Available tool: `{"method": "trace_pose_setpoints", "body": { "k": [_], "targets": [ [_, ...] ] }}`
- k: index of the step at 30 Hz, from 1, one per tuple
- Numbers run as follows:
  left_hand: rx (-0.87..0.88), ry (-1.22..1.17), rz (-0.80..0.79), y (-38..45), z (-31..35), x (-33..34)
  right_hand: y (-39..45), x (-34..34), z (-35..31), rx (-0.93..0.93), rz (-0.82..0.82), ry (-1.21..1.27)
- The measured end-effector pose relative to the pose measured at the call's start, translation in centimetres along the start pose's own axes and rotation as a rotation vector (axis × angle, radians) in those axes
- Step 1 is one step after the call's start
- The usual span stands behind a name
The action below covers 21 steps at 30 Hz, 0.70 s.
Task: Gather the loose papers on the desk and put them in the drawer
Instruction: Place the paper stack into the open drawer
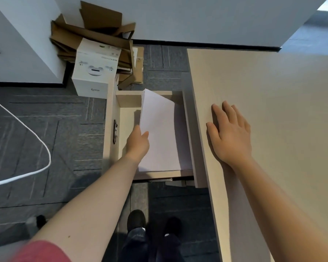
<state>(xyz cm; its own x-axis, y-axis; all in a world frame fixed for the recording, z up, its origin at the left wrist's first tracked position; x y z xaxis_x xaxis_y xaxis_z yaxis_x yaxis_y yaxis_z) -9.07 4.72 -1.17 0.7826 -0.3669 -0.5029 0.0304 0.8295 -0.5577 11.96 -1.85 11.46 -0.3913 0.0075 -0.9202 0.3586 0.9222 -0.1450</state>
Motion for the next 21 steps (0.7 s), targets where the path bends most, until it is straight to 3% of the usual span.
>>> {"method": "trace_pose_setpoints", "body": {
  "k": [12,17,21],
  "targets": [
    [0.042,0.239,-0.16,-0.3,0.1,1.7,-0.2,-0.1,-0.1,0.003,0.022,0.02],
    [0.141,0.376,0.143,-1.4,0.5,-3.5,-0.3,0.1,-0.1,0.013,0.008,0.006],
    [0.036,0.44,0.279,-2.4,-0.6,-6.0,-0.5,0.0,-0.1,0.015,0.006,0.001]
  ]
}}
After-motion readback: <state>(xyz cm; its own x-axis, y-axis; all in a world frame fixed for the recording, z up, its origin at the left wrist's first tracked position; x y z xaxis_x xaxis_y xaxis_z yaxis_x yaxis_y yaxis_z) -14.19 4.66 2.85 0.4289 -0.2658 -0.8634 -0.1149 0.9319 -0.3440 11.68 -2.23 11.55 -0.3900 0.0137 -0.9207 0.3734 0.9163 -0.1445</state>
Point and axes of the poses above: each hand's wrist, its own y-axis towards the middle knuckle, its own x-axis out of the palm, z = x × y, the point moved 10 cm from there along y, towards the middle knuckle, and after that the axes turned 8 degrees about y, right-handed, at the moved point
